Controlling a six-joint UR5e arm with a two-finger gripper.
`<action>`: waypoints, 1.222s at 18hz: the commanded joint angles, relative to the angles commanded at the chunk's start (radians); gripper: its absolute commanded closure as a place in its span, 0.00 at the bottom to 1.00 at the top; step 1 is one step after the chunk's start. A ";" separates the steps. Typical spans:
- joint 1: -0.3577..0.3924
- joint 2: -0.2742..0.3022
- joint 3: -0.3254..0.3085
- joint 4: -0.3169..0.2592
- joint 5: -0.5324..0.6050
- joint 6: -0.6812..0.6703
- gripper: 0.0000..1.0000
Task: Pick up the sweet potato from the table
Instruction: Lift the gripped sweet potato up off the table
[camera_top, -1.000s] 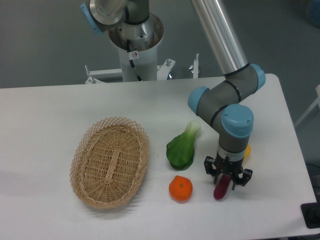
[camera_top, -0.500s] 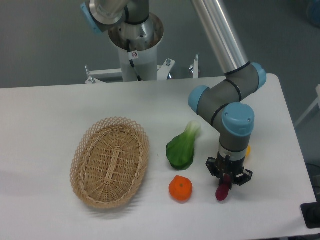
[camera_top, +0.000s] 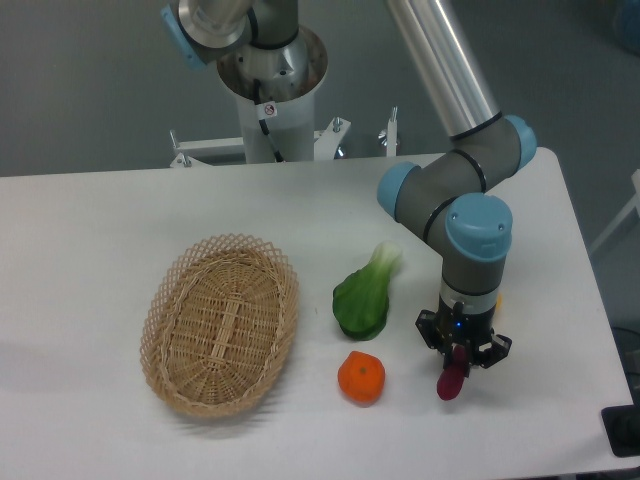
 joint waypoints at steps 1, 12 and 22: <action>0.003 0.009 0.000 -0.002 -0.002 0.009 0.67; 0.029 0.218 0.005 -0.317 -0.005 0.115 0.67; 0.018 0.324 0.014 -0.472 -0.011 0.138 0.67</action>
